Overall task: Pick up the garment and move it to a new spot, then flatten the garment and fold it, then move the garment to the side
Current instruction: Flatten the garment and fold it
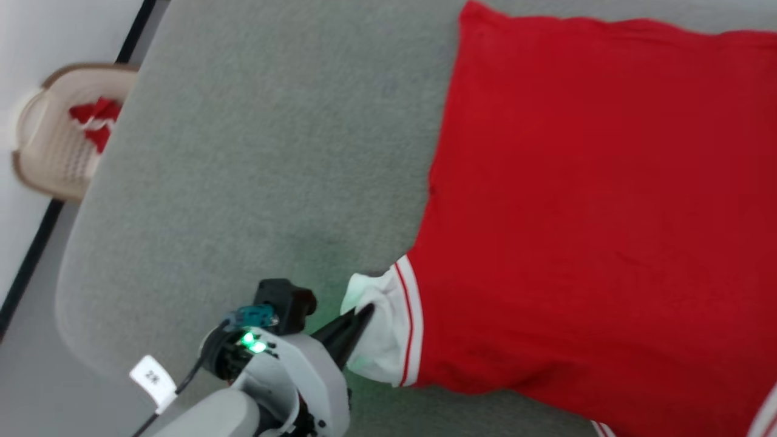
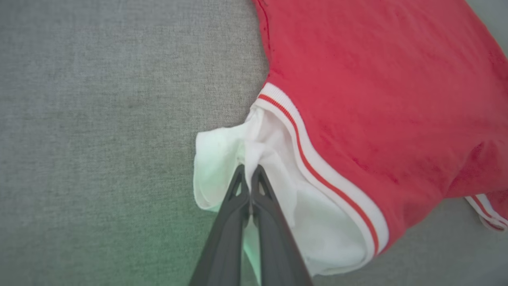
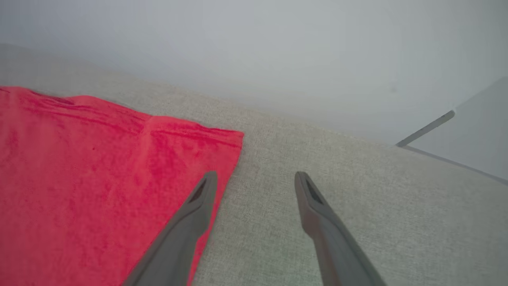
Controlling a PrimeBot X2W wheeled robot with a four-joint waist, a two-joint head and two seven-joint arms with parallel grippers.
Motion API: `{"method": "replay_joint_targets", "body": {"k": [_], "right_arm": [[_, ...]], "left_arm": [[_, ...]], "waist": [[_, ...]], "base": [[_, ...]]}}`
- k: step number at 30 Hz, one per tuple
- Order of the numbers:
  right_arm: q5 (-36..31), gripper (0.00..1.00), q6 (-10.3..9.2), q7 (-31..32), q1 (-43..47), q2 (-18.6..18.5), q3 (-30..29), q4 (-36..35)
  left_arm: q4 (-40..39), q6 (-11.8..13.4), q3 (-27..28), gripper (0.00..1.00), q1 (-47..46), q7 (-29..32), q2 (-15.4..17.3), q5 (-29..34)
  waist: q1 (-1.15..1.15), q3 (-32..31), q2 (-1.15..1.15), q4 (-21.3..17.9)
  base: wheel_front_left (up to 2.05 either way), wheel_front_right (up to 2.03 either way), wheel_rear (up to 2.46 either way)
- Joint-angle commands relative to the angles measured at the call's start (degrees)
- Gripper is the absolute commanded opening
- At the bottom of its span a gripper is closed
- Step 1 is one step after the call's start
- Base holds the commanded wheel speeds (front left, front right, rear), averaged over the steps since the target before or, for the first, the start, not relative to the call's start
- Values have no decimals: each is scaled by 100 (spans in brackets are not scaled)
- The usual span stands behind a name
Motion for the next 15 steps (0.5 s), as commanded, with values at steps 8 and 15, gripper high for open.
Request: {"method": "replay_joint_targets", "body": {"k": [8, 15], "right_arm": [[-346, 100, -6, 444, -683, 143, -20, 1114], [-530, 100, -2, 823, -792, 328, -141, 2008]], "left_arm": [[329, -254, -120, 0, -219, -147, -302, 47], [499, -365, -157, 0, -256, -211, -385, 13]], "waist": [[0, 762, 0, 763], [0, 831, 0, 836]], "base": [[0, 0, 0], [0, 0, 0]]}}
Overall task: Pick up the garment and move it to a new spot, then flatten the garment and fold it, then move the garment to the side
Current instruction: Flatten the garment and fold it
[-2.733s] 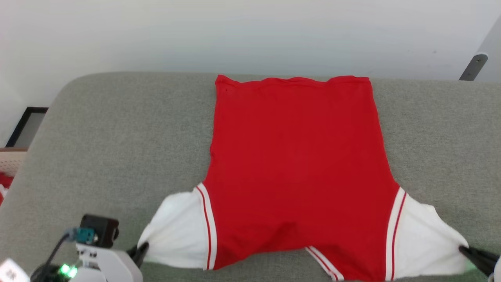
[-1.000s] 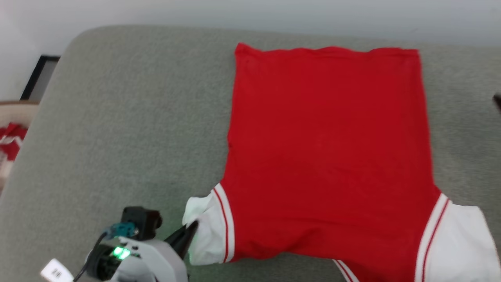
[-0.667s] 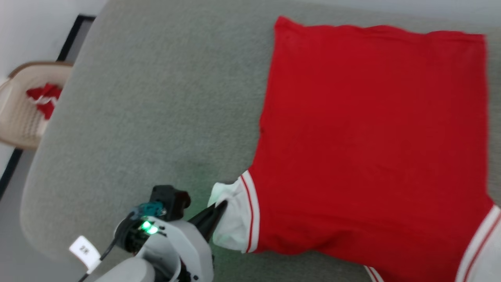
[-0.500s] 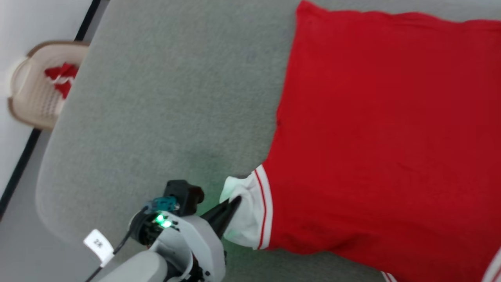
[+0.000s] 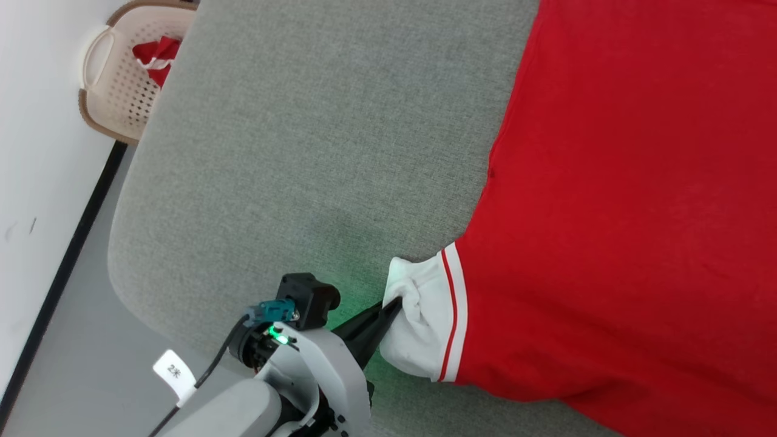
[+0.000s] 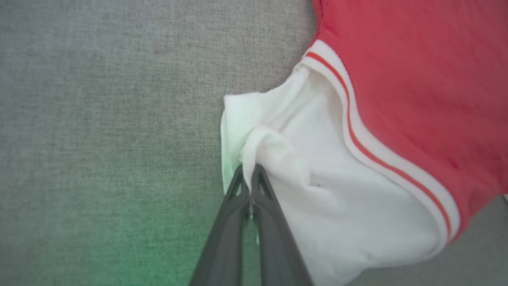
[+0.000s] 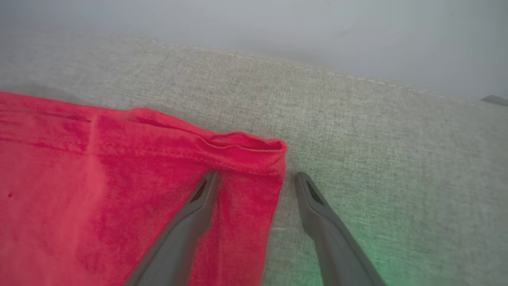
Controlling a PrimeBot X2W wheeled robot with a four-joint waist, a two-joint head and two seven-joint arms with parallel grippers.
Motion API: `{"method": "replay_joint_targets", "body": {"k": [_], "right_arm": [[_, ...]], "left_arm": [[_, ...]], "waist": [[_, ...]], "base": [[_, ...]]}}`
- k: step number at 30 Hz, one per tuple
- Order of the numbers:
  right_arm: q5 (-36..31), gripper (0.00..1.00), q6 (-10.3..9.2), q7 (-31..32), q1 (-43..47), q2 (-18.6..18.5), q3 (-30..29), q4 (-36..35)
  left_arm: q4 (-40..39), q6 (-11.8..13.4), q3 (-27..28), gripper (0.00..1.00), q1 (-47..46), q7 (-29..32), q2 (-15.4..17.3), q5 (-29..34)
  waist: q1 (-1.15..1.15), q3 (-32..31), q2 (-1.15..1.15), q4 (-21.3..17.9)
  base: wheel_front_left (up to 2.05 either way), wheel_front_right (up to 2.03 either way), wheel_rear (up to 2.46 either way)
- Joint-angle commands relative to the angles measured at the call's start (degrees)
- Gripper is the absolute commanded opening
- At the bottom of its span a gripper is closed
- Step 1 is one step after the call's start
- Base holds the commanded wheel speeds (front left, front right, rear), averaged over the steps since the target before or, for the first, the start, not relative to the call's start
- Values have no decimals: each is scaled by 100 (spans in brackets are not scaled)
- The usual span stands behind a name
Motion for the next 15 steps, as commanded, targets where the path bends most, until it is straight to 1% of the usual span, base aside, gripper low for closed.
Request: {"method": "replay_joint_targets", "body": {"k": [1, 2, 3, 5, 8, 11, 13, 15], "right_arm": [[-84, 100, 4, 302, 405, 194, 89, 436], [-146, 48, 4, 445, 387, 202, 77, 585], [-221, 0, 1, 597, 378, 214, 100, 692], [-287, 0, 0, 755, 324, 215, 83, 802], [-432, 0, -1, 673, 186, 180, -25, 827], [-402, 0, 0, 587, 200, 274, -104, 752], [-292, 0, 4, 581, 231, 349, -75, 624], [-181, 0, 4, 585, 298, 342, 18, 451]], "left_arm": [[86, -11, -18, 0, -19, 25, 6, -5], [105, -14, -12, 0, -20, 14, 9, -17], [127, -15, -6, 0, -20, 5, 15, -26], [160, -27, 9, 0, -27, -5, 27, -45], [224, -47, 33, 0, -60, -19, 14, -63], [324, -69, 64, 0, -76, -40, 10, -109], [390, -72, 82, 0, -66, -58, 39, -112], [445, -86, 101, 0, -48, -73, 64, -137]], "waist": [[0, 73, 0, 67], [0, 74, 0, 61], [0, 71, 0, 53], [0, 57, 0, 34], [0, 17, 0, 2], [0, -99, 0, -88], [0, -196, 0, -179], [0, -308, 0, -280]], "base": [[0, 0, 0], [0, 0, 0], [0, 0, 0], [0, 0, 0], [0, 0, 0], [0, 0, 0], [0, 0, 0], [0, 0, 0]]}}
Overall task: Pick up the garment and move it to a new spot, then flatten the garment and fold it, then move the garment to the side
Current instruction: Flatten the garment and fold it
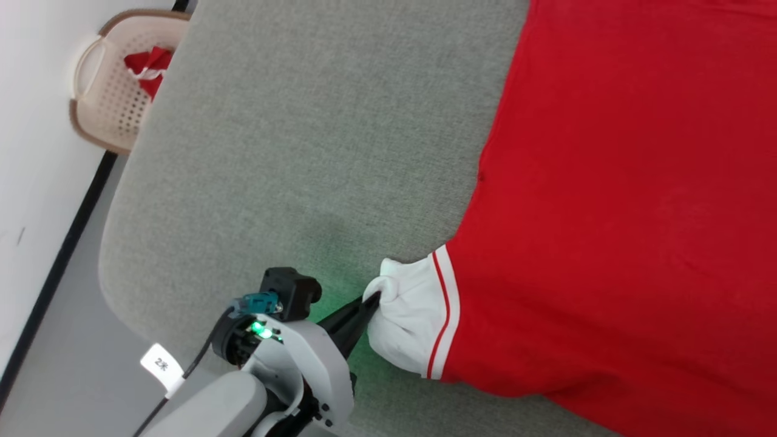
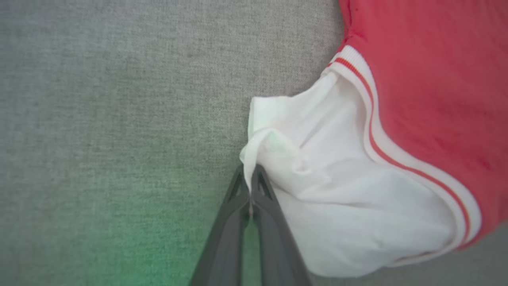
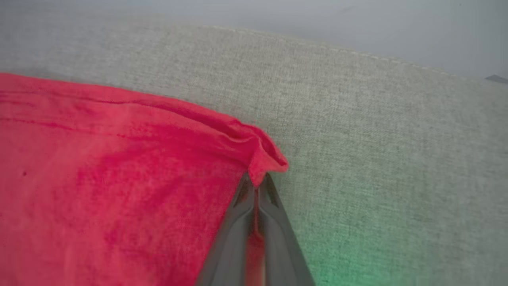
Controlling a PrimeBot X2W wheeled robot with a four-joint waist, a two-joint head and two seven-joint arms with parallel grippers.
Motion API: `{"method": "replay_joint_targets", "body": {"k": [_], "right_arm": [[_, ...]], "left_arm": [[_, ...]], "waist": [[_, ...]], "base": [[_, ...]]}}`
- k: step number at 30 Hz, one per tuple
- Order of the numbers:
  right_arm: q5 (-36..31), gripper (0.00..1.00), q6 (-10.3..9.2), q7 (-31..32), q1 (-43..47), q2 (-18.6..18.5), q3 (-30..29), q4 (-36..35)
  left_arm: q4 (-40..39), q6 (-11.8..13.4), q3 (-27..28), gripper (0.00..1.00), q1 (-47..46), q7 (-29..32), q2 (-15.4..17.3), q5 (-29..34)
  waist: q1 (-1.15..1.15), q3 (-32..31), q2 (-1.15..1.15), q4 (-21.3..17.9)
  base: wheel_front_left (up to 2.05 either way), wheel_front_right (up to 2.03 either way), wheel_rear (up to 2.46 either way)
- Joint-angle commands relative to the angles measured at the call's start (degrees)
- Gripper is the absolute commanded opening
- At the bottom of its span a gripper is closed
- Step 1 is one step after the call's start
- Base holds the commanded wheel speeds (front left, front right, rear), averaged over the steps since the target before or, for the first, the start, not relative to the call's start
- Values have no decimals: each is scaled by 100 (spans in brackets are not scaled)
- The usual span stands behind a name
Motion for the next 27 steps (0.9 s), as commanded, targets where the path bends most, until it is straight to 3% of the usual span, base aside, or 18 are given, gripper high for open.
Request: {"method": "replay_joint_targets", "body": {"k": [1, 9, 15, 21, 27], "right_arm": [[116, 0, 4, 148, 543, 86, 204, 22], [865, 0, 3, 121, 1268, 47, 488, -1274], [1372, 0, 3, 134, 2066, -21, 359, -2128], [1629, 0, 3, 120, 3246, -28, 4, -3068], [1714, 0, 2, 85, 4475, 198, -570, -3746]], "left_arm": [[113, 0, 21, 0, 14, -7, 60, -31], [184, 48, 146, 0, 186, -10, 257, -183], [116, 154, 234, 0, 350, -26, 427, -271], [-10, 309, 337, 0, 566, -21, 646, -372], [-167, 461, 411, 0, 778, -29, 798, -448]], "waist": [[0, -242, 0, -230], [0, -738, 0, -768], [0, -1028, 0, -1102], [0, -1290, 0, -1448], [0, -1496, 0, -1692]], "base": [[0, 0, 0], [0, 0, 0], [0, 0, 0], [0, 0, 0], [0, 0, 0]]}}
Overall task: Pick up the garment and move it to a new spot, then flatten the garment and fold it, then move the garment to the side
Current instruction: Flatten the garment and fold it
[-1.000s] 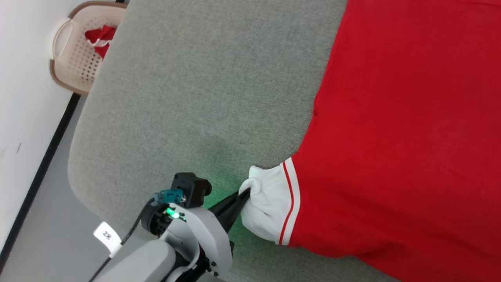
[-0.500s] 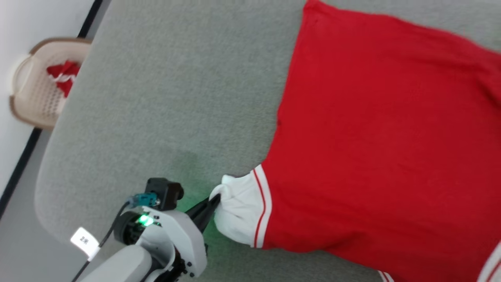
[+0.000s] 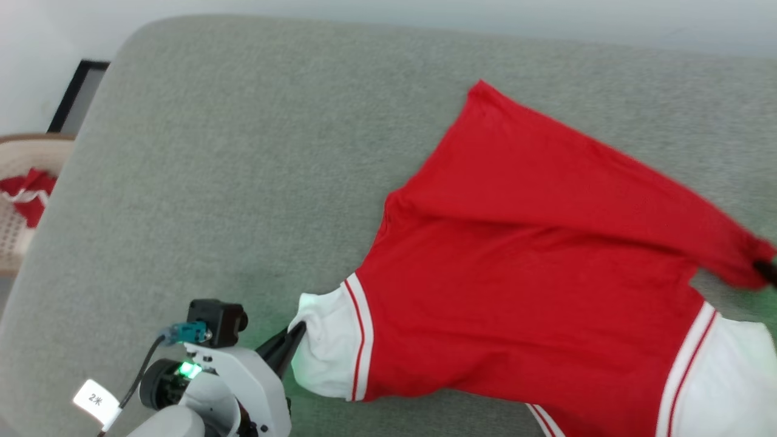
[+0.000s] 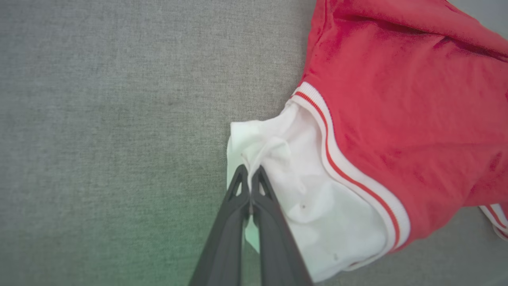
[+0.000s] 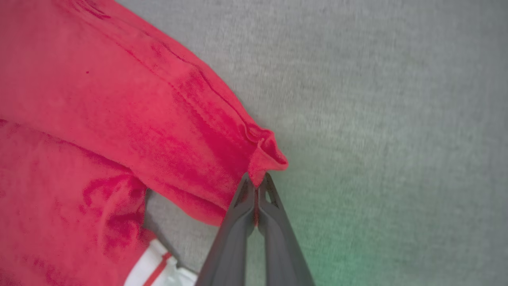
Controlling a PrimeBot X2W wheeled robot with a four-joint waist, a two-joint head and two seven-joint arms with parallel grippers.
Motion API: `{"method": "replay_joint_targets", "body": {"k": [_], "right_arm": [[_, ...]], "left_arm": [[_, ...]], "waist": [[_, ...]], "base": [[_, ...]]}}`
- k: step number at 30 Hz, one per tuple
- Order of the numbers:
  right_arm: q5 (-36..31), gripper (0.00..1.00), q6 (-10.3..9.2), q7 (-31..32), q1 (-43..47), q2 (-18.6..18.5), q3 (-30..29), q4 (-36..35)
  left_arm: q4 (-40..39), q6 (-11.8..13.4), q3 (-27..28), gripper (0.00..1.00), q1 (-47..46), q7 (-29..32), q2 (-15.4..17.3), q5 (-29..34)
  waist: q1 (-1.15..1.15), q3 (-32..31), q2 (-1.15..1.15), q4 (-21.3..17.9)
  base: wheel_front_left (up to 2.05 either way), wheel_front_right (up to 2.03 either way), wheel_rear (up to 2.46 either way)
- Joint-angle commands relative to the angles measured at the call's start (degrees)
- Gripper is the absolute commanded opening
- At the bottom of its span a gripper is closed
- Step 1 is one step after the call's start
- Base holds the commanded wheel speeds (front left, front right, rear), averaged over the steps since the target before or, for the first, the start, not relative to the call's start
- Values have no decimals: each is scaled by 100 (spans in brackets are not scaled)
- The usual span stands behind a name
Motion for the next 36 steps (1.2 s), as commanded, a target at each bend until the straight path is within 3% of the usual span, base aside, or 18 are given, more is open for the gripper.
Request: {"method": "replay_joint_targets", "body": {"k": [1, 7, 13, 24, 27, 28, 29, 30, 36], "right_arm": [[12, 0, 0, 1, 326, 100, -161, -136], [-65, 0, -1, 80, 1422, 518, -701, -688], [-254, 0, -3, 99, 2053, 968, -1037, -776], [-376, 0, -6, 62, 2172, 1278, -1113, -424], [-483, 23, -11, -44, 2071, 1258, -1112, -325], [-528, 35, -13, -73, 2056, 1245, -1094, -300], [-563, 78, -22, -114, 2031, 1231, -1087, -292], [-576, 100, -23, -136, 1992, 1221, -1080, -280], [-618, 100, -23, -43, 1898, 1122, -1020, -422]], "left_arm": [[-34, 49, 25, 0, 98, -21, 45, -27], [-152, 136, 71, 0, 249, -28, 157, -98], [-201, 160, 89, 0, 317, -44, 197, -140], [-208, 171, 98, 0, 336, -73, 167, -185], [-200, 167, 102, 0, 336, -99, 151, -182], [-193, 161, 95, 0, 336, -100, 146, -181], [-188, 154, 89, 0, 334, -102, 140, -183], [-184, 149, 87, 0, 333, -106, 133, -188], [-167, 163, 104, 0, 373, -137, 141, -216]], "waist": [[0, -250, 0, -265], [0, -342, 0, -394], [0, -359, 0, -461], [0, -365, 0, -527], [0, -361, 0, -546], [0, -365, 0, -549], [0, -371, 0, -551], [0, -377, 0, -555], [0, -438, 0, -595]], "base": [[0, 0, 0], [0, 0, 0], [0, 0, 0], [0, 0, 0], [0, 0, 0], [0, 0, 0], [0, 0, 0], [0, 0, 0], [0, 0, 0]]}}
